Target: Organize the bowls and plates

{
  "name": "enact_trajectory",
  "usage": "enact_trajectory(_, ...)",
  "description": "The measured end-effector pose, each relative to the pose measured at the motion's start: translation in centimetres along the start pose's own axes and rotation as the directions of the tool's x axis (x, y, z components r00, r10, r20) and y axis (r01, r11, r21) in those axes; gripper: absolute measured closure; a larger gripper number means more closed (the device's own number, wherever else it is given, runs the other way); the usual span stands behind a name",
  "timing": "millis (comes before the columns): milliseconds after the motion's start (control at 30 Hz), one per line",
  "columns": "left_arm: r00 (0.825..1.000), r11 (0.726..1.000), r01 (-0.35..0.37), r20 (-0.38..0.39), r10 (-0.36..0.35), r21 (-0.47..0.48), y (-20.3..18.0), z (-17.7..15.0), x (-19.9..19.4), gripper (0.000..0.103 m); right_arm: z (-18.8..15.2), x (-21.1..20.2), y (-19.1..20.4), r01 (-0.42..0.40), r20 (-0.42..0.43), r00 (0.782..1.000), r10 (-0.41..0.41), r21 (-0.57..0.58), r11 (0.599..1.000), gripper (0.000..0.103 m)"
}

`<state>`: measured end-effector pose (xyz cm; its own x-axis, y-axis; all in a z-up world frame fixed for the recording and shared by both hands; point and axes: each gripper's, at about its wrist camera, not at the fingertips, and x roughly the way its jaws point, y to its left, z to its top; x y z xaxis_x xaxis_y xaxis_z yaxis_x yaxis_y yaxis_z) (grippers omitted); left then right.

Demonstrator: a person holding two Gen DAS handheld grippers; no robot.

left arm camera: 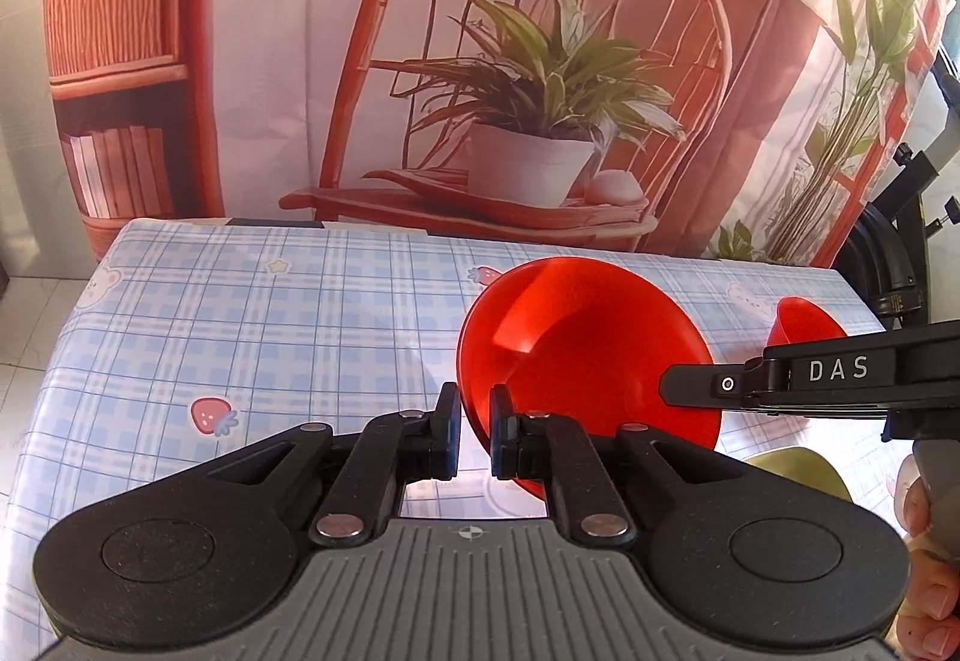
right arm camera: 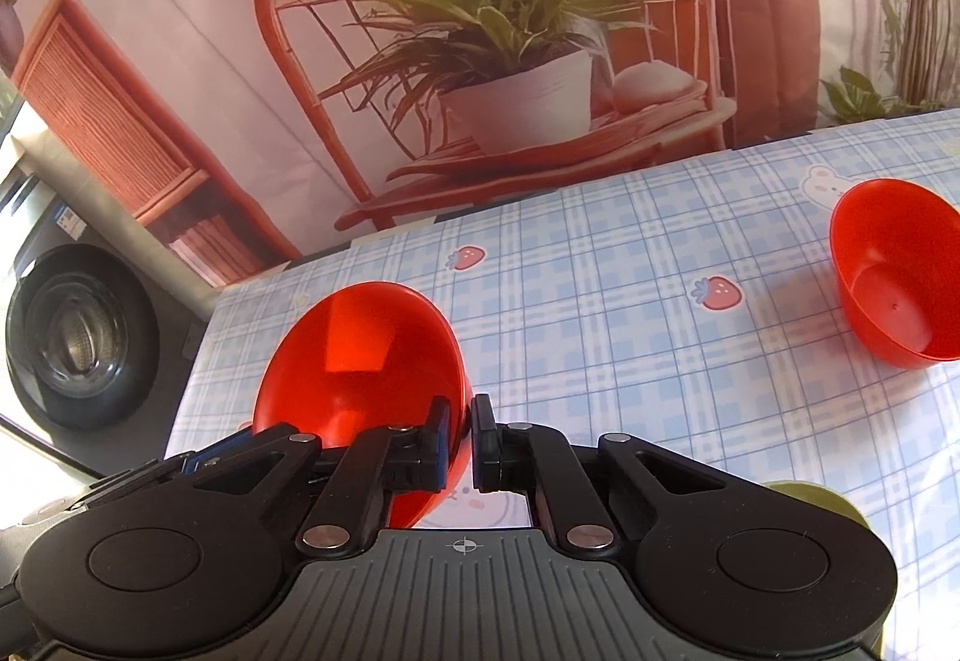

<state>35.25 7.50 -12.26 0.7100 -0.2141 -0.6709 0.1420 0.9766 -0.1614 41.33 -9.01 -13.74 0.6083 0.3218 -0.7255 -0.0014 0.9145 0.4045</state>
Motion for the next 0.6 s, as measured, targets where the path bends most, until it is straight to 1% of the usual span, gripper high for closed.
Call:
enact_trajectory(100,1.000,1.000,-0.006,0.012,0.006,0.018,-1.3,-0.1,-1.5,0.093,-0.5,-2.0,-0.2,-0.004,0.028,1.000,0.005,-0.015,1.000,0.097)
enact_trajectory(200,1.000,1.000,-0.007,0.013,0.007,0.027,-2.5,-0.5,-2.5,0.092,-1.1,-3.8,-0.8,-0.015,0.050,0.999,0.015,-0.006,1.000,0.097)
enact_trajectory(367,1.000,0.999,0.026,0.006,-0.026,0.027,-4.2,-1.5,-4.1,0.092,-2.5,-7.0,-3.0,-0.048,0.109,0.993,0.044,0.038,0.998,0.096)
enact_trajectory(500,0.999,0.998,0.048,-0.001,-0.048,0.035,-5.9,-2.5,-4.8,0.092,-3.7,-9.1,-4.7,-0.056,0.139,0.989,0.048,0.053,0.997,0.096)
enact_trajectory(600,0.998,0.997,0.062,-0.007,-0.062,0.040,-7.2,-3.1,-5.1,0.092,-4.4,-10.7,-5.7,-0.049,0.162,0.986,0.042,0.042,0.998,0.096)
